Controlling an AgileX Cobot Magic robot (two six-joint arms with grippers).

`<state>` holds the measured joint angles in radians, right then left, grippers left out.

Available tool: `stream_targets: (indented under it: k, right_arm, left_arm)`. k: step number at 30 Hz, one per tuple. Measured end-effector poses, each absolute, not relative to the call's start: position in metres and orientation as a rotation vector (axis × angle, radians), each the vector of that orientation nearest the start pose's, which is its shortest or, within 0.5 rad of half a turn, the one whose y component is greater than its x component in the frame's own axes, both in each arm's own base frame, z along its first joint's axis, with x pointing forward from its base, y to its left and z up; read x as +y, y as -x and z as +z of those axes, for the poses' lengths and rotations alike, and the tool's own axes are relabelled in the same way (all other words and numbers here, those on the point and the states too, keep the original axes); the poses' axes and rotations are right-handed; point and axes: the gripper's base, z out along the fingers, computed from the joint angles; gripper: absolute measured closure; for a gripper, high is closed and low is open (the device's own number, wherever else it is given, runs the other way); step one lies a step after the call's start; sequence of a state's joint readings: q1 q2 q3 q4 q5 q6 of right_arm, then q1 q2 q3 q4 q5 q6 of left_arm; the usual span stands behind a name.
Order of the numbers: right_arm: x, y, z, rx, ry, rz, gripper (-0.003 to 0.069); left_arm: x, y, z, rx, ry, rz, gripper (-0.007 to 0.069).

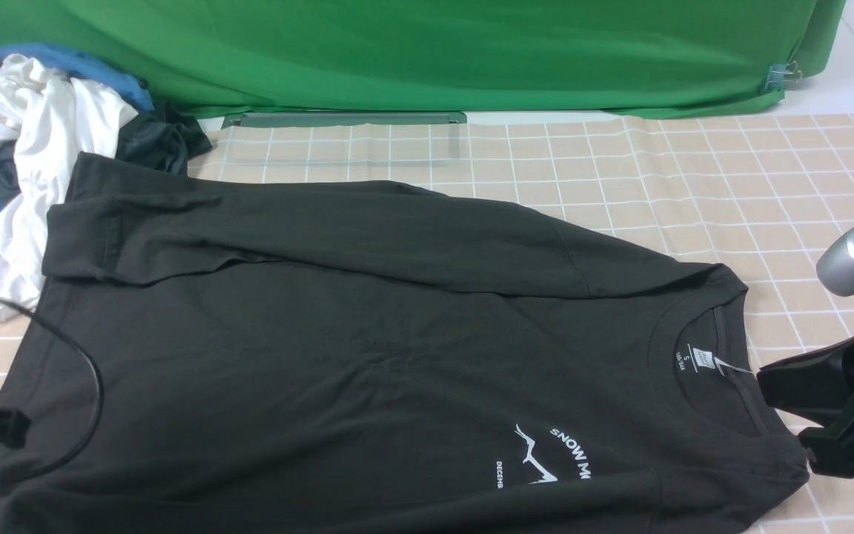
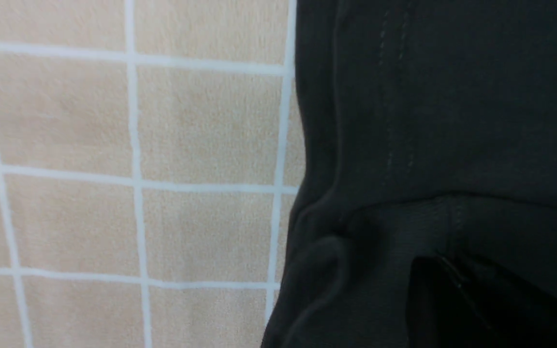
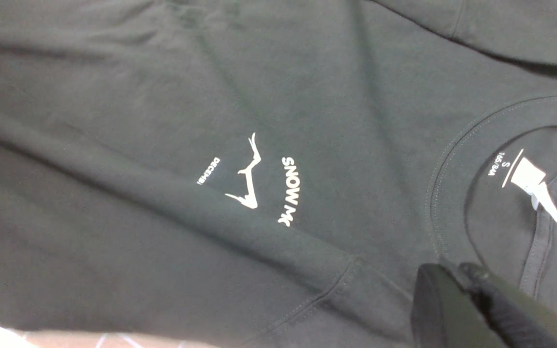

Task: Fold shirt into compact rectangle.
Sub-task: 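Grasp the left edge of the dark T-shirt lying flat on the table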

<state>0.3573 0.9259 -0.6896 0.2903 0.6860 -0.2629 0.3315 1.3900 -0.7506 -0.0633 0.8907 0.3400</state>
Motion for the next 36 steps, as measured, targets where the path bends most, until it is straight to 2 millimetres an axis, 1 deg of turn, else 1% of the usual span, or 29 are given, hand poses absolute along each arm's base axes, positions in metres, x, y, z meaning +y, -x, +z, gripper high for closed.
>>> stream_targets:
  k: [4,6,9,14,17,18,19,23,24,26,27,28,33,34,36]
  right_arm:
    - [0.076,-0.158,0.292,2.318,0.546,0.367,0.0587]
    - [0.076,-0.159,0.293,2.311,0.543,0.366,0.0587]
    - [0.076,-0.159,0.293,2.303,0.539,0.365,0.0587]
    - [0.076,-0.160,0.294,2.298,0.537,0.364,0.0587]
    - [0.076,-0.160,0.294,2.297,0.536,0.364,0.0587]
    - [0.076,-0.160,0.294,2.297,0.536,0.364,0.0587]
    - [0.076,-0.160,0.294,2.296,0.536,0.364,0.0587]
    - [0.076,-0.160,0.294,2.289,0.532,0.363,0.0587]
    - [0.076,-0.160,0.294,2.288,0.532,0.363,0.0587]
    - [0.076,-0.161,0.294,2.287,0.532,0.363,0.0587]
    - [0.076,-0.161,0.294,2.287,0.532,0.363,0.0587]
    - [0.076,-0.161,0.294,2.287,0.532,0.363,0.0587]
    - [0.076,-0.161,0.294,2.287,0.532,0.363,0.0587]
    - [0.076,-0.161,0.294,2.287,0.532,0.363,0.0587]
    - [0.076,-0.161,0.294,2.287,0.532,0.363,0.0587]
  left_arm:
    - [0.051,-0.212,0.222,2.951,-0.074,0.004,0.0607]
    - [0.046,-0.212,0.223,2.956,-0.108,-0.003,0.0607]
    - [0.042,-0.214,0.218,2.976,-0.148,-0.012,0.0606]
    - [0.040,-0.216,0.203,3.072,-0.262,-0.095,0.0593]
    - [0.035,-0.219,0.196,3.099,-0.312,-0.128,0.0516]
    - [0.034,-0.219,0.195,3.102,-0.323,-0.130,0.0501]
    - [0.030,-0.221,0.193,3.103,-0.368,-0.119,0.0433]
    - [0.025,-0.227,0.191,3.038,-0.517,-0.010,0.0238]
    - [0.025,-0.228,0.190,3.031,-0.523,-0.001,0.0220]
    - [0.026,-0.229,0.182,3.030,-0.542,0.018,0.0141]
    - [0.026,-0.229,0.181,3.031,-0.545,0.021,0.0130]
    - [0.027,-0.230,0.173,3.056,-0.562,0.023,0.0103]
    - [0.028,-0.232,0.157,3.116,-0.592,0.008,0.0106]
    - [0.028,-0.233,0.156,3.119,-0.594,0.006,0.0116]
    - [0.028,-0.233,0.154,3.123,-0.604,0.012,0.0169]
